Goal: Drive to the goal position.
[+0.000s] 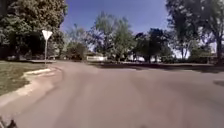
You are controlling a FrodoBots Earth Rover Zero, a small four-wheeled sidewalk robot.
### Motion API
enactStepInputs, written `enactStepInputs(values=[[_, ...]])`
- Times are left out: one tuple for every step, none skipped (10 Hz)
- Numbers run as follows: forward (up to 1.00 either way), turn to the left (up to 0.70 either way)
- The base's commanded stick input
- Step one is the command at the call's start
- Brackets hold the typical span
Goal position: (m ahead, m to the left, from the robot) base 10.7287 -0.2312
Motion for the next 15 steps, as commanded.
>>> enactStepInputs(values=[[0.7, 0.0], [0.7, 0.0], [0.7, 0.0], [0.7, 0.0], [0.7, 0.0], [0.7, 0.0], [0.7, 0.0], [0.7, 0.0], [0.7, 0.0], [0.7, 0.0], [0.7, 0.0], [0.7, 0.0], [0.7, 0.0], [0.7, 0.0], [0.7, 0.0]])
